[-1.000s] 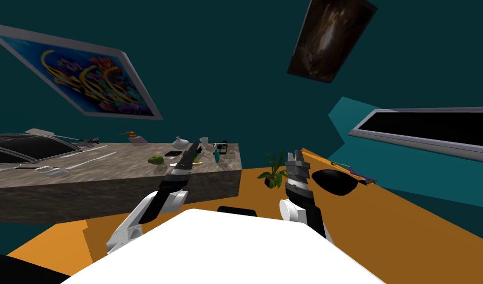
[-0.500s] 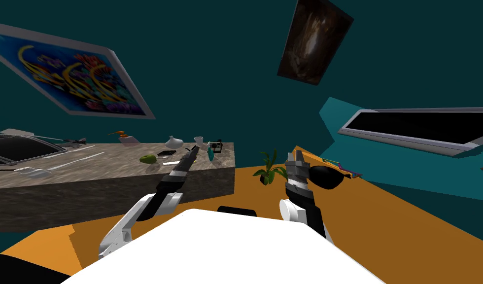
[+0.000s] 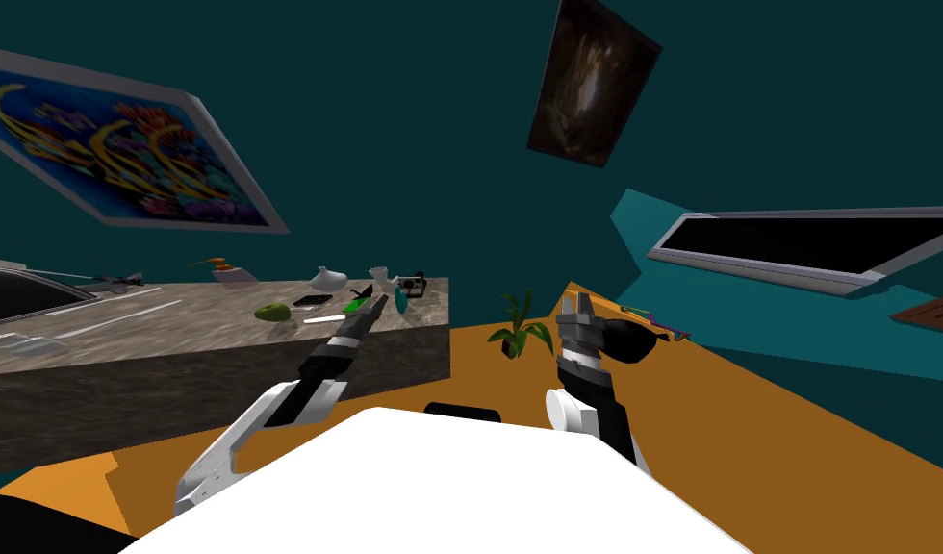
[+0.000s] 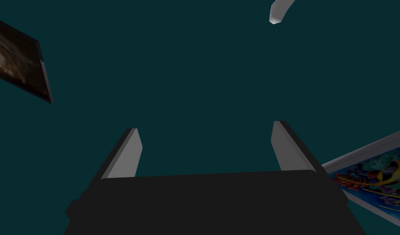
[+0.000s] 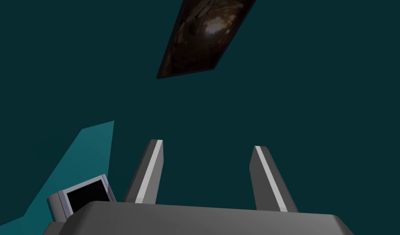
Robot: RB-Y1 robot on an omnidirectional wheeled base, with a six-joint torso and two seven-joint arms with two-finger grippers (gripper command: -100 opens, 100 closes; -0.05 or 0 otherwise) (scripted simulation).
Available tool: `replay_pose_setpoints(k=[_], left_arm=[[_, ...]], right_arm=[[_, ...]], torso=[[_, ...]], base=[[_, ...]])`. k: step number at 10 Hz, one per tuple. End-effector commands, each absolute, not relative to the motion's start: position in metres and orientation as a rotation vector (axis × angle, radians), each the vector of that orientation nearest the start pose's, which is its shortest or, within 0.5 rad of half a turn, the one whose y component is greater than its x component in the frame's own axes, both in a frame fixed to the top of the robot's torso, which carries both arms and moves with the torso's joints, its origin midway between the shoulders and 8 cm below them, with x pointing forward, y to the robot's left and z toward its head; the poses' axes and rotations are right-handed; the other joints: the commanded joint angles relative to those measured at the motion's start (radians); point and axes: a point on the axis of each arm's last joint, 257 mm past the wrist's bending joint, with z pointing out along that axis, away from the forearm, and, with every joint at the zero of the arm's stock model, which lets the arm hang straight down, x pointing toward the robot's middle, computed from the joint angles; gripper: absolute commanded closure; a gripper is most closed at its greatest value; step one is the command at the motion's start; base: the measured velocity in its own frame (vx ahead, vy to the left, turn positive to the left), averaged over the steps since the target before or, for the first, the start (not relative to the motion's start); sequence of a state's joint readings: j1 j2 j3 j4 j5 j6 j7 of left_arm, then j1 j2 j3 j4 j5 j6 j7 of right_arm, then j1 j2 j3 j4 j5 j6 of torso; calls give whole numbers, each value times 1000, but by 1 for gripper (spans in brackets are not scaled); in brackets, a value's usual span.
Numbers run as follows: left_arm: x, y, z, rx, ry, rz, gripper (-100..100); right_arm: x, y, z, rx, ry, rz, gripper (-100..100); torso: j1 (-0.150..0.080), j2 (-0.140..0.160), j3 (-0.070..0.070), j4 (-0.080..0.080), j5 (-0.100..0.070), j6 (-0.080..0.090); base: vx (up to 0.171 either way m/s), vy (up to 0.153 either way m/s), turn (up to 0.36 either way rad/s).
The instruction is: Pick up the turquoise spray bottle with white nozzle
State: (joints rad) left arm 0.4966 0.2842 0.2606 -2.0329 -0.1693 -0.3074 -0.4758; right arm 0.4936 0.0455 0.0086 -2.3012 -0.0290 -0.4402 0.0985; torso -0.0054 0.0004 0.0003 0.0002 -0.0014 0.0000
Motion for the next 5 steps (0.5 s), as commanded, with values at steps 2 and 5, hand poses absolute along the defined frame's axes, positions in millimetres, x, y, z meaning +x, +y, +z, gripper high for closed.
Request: replay_pose_setpoints(k=[2,5], left_arm=[[388,418,-126,-342,1300,-252,-100],[388,442,-155,-322,1394,-161,-100]], right_arm=[[349,-285,25,699,605,1233,0],[349,-285,25,699,605,1232,0]], torso=[[0,-1,-1,0,0,0],[2,-4,-2,-1,0,0]], base=[[33,-89,-31],[68,-64,-19]])
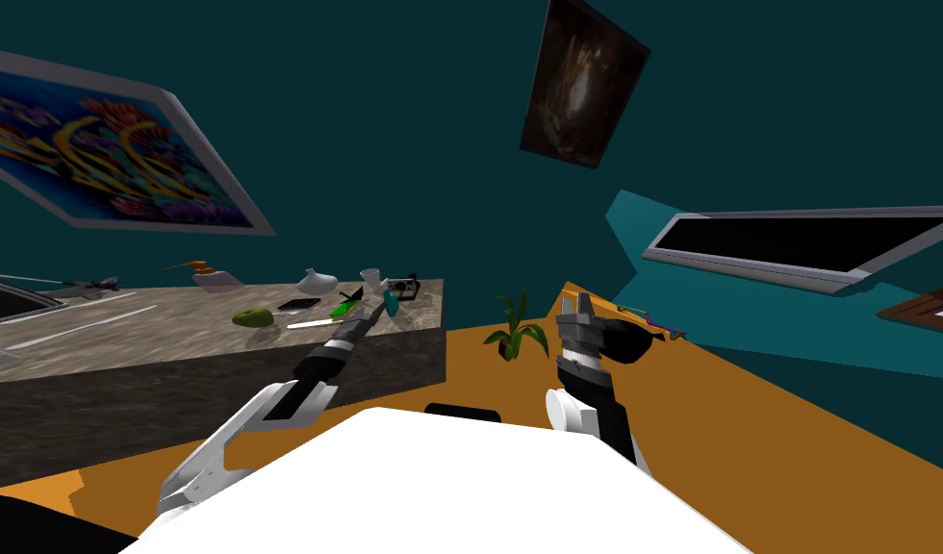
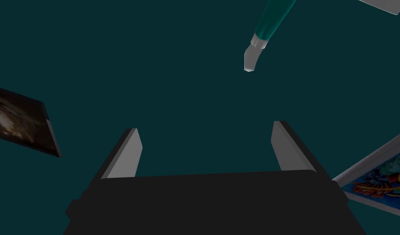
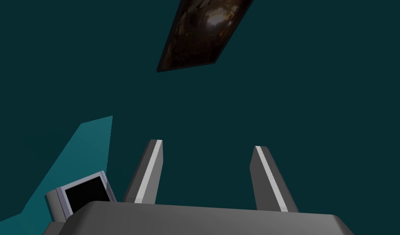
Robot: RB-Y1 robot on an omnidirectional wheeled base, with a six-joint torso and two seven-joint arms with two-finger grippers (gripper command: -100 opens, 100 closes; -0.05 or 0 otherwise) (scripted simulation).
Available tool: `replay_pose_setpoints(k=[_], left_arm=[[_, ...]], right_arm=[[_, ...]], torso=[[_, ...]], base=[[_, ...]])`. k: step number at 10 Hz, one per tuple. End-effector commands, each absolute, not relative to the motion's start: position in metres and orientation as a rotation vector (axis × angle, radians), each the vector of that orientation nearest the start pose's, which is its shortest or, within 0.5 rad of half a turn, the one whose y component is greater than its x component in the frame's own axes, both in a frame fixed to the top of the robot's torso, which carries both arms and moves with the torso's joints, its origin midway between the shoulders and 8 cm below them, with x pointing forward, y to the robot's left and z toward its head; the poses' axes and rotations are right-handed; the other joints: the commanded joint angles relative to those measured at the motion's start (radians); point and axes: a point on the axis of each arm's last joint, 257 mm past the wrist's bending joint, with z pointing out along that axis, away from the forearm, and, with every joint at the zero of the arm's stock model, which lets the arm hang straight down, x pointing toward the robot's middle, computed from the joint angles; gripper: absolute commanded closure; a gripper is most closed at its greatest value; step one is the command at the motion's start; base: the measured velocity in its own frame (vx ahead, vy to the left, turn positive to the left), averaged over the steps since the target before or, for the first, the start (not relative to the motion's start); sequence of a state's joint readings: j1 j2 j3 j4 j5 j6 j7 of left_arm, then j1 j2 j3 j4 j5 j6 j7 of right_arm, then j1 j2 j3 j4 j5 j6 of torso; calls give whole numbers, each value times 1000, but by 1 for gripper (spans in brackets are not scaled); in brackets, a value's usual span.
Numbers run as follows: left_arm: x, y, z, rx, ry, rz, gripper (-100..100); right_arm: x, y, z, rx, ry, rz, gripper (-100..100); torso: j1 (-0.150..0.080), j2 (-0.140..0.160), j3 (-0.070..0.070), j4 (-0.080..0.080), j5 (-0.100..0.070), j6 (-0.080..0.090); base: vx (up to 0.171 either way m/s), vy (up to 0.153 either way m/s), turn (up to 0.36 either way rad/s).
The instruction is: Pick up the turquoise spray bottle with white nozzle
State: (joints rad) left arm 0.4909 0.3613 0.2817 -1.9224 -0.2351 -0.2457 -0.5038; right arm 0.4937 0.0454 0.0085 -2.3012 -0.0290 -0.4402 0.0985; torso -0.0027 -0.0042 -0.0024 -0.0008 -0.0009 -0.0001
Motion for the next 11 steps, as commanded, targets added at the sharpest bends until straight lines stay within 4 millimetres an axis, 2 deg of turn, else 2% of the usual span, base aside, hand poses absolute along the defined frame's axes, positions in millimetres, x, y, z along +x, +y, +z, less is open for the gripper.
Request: replay_pose_setpoints(k=[1,6,11], left_arm=[[387,450,-164,-317,1425,-133,-100],[382,489,-203,-291,1564,-7,-100],[374,527,-228,-270,1665,102,-100]], right_arm=[[349,-285,25,699,605,1232,0],[349,-285,25,699,605,1232,0],[349,-285,25,699,605,1232,0]], torso=[[0,0,0,0,0,0],[2,-3,-2,-1,1,0],[3,-2,-1,0,1,0]], base=[[91,-41,-12],[111,-30,-3],[106,-16,2]])
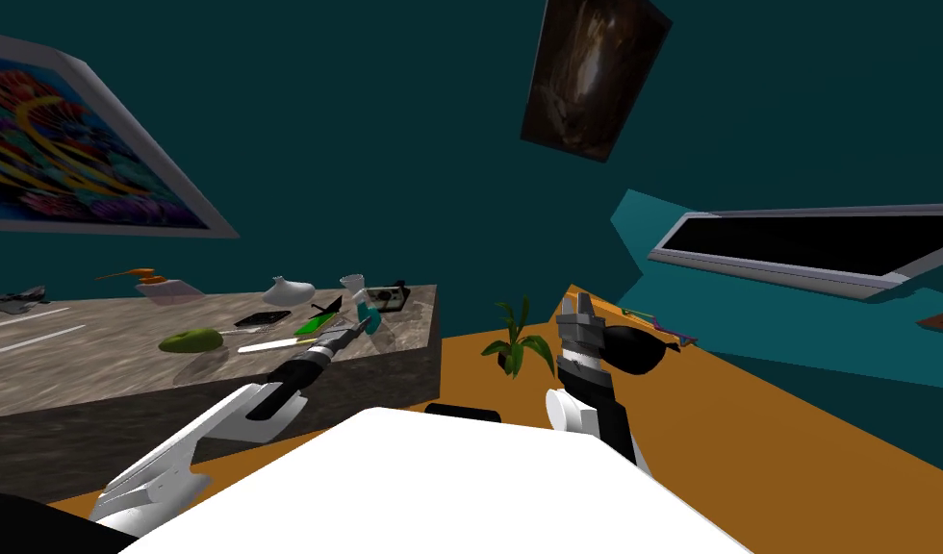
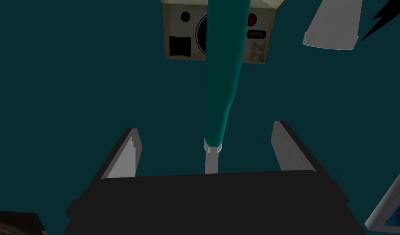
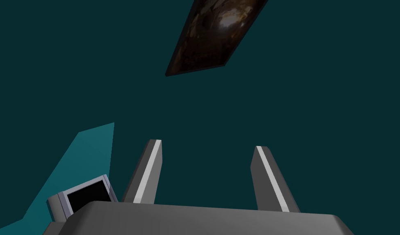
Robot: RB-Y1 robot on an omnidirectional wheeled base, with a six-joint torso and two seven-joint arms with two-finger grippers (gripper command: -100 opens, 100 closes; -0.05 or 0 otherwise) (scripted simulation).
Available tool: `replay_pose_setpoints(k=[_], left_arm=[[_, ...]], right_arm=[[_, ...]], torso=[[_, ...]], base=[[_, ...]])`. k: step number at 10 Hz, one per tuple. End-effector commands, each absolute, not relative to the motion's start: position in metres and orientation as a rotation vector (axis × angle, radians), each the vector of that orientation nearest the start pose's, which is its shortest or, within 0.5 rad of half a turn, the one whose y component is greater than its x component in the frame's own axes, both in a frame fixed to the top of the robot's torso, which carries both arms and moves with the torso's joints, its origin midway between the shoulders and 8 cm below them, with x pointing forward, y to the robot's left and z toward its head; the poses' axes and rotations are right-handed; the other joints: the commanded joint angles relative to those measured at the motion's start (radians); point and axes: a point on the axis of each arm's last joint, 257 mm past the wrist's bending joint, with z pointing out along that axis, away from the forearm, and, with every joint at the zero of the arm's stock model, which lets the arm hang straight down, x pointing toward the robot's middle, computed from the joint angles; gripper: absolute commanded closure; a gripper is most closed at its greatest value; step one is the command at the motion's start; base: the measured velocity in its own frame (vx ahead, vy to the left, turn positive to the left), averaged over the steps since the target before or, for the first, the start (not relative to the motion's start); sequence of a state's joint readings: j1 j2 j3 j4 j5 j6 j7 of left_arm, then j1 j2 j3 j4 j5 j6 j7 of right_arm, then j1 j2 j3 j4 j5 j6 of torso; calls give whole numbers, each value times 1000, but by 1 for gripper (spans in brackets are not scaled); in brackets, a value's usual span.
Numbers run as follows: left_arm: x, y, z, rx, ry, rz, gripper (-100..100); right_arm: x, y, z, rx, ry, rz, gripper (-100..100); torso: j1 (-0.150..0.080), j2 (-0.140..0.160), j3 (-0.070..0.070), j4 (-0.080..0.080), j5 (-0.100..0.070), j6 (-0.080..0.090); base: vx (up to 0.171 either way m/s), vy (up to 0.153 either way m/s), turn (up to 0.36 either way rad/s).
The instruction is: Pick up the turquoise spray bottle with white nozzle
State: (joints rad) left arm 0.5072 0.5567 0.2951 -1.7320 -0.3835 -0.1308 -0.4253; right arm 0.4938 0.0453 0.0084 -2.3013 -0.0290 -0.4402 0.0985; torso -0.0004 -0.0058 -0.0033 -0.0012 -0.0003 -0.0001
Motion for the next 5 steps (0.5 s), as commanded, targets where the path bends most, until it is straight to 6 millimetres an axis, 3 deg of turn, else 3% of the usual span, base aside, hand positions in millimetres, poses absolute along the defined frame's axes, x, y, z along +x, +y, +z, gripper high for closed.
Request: replay_pose_setpoints(k=[1,2,3,4,5], left_arm=[[371,539,-233,-263,1692,138,-100],[369,548,-235,-256,1709,164,-100],[371,543,-233,-258,1697,146,-100],[370,545,-234,-259,1699,149,0],[386,537,-239,-235,1699,124,-100]], right_arm=[[349,-285,25,699,605,1232,0],[349,-285,25,699,605,1232,0],[349,-285,25,699,605,1232,0],[349,-285,25,699,605,1232,0],[349,-285,25,699,605,1232,0]], torso=[[0,0,0,0,0,0],[-1,0,0,0,0,0],[0,0,0,0,0,0],[0,3,1,0,0,0],[1,5,3,1,0,0]], base=[[106,-44,3],[101,-28,6],[42,-7,3],[8,-2,-1],[-62,-11,49]])
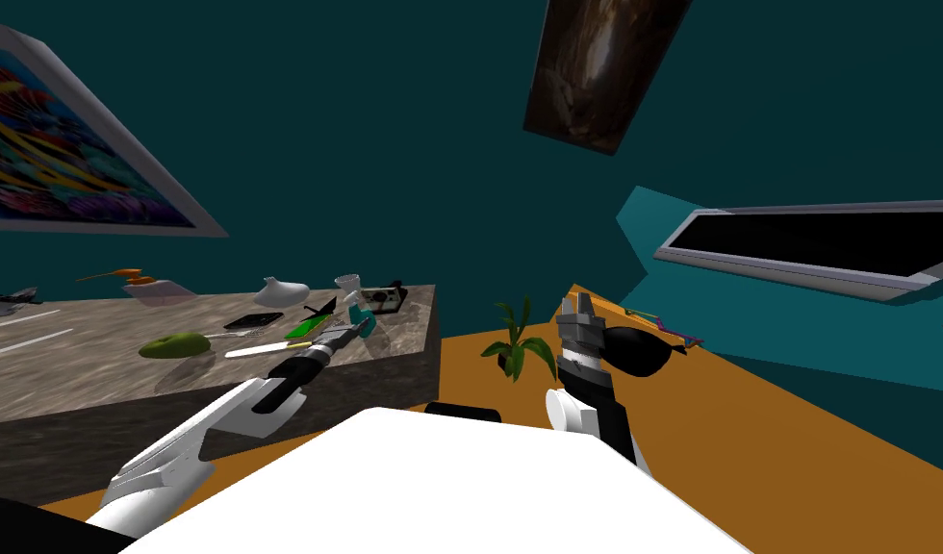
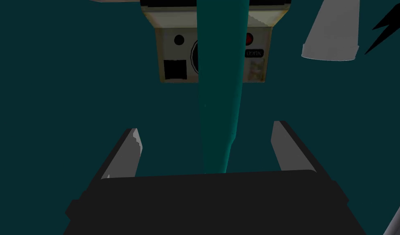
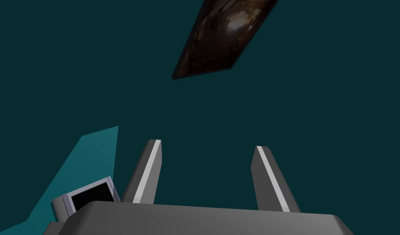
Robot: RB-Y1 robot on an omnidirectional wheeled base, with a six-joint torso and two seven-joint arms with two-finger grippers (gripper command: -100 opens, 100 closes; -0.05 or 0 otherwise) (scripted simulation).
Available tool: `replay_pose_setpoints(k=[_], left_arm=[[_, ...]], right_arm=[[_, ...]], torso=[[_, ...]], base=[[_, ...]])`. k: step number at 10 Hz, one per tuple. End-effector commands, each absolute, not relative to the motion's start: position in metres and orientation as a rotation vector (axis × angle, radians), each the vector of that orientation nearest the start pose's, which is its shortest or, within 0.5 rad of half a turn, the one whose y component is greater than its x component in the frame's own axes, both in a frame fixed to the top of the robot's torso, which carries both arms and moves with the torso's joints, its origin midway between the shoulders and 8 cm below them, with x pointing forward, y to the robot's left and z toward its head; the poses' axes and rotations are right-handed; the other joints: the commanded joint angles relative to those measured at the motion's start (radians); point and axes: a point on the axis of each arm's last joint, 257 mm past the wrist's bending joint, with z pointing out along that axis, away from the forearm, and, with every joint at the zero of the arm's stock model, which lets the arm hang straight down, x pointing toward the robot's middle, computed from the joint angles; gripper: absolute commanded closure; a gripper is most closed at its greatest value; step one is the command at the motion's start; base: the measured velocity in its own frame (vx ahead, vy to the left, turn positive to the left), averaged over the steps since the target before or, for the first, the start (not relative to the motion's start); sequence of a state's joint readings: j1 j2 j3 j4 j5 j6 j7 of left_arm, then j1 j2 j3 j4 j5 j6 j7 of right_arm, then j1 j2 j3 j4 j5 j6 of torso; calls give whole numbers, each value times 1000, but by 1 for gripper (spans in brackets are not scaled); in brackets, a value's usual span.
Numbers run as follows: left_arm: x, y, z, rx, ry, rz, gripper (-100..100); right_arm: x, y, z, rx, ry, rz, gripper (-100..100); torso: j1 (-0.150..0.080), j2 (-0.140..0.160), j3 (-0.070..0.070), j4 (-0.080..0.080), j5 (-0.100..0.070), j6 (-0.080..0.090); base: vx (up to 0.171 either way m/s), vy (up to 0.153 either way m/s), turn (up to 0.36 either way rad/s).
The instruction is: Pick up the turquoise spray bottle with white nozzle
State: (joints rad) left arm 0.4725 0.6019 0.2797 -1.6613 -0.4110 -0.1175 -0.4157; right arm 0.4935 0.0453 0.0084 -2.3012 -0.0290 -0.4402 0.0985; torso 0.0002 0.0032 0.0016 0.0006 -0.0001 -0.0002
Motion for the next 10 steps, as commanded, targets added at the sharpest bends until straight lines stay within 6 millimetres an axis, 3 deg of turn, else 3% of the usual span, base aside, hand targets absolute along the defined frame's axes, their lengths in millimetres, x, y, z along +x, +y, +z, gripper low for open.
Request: replay_pose_setpoints(k=[1,2,3,5,6,7,8,10], left_arm=[[392,541,-239,-244,1693,126,-100],[394,549,-245,-261,1699,134,-100],[408,539,-249,-229,1701,110,-100],[421,547,-250,-251,1691,115,-100],[419,551,-255,-260,1701,121,-100],[435,540,-255,-225,1697,97,-100],[444,544,-253,-234,1688,98,-100],[444,553,-262,-257,1703,110,-100]], right_arm=[[349,-285,25,699,605,1233,0],[349,-285,25,699,605,1233,0],[349,-285,25,699,605,1233,0],[349,-285,25,699,605,1233,0],[349,-285,25,699,605,1233,0],[349,-285,25,699,605,1232,0],[349,-285,25,699,605,1232,0],[349,-285,25,699,605,1233,0]], torso=[[0,0,0,0,0,0],[0,2,1,1,0,0],[0,0,1,0,0,0],[-1,2,1,1,0,0],[0,0,0,0,0,0],[1,-1,-1,0,0,0],[1,0,0,0,0,0],[0,0,0,0,0,0]], base=[[-80,-18,24],[-37,-11,1],[-62,-25,50],[-50,-10,14],[-2,3,-10],[-51,0,52],[-61,-20,27],[-21,-9,-2]])
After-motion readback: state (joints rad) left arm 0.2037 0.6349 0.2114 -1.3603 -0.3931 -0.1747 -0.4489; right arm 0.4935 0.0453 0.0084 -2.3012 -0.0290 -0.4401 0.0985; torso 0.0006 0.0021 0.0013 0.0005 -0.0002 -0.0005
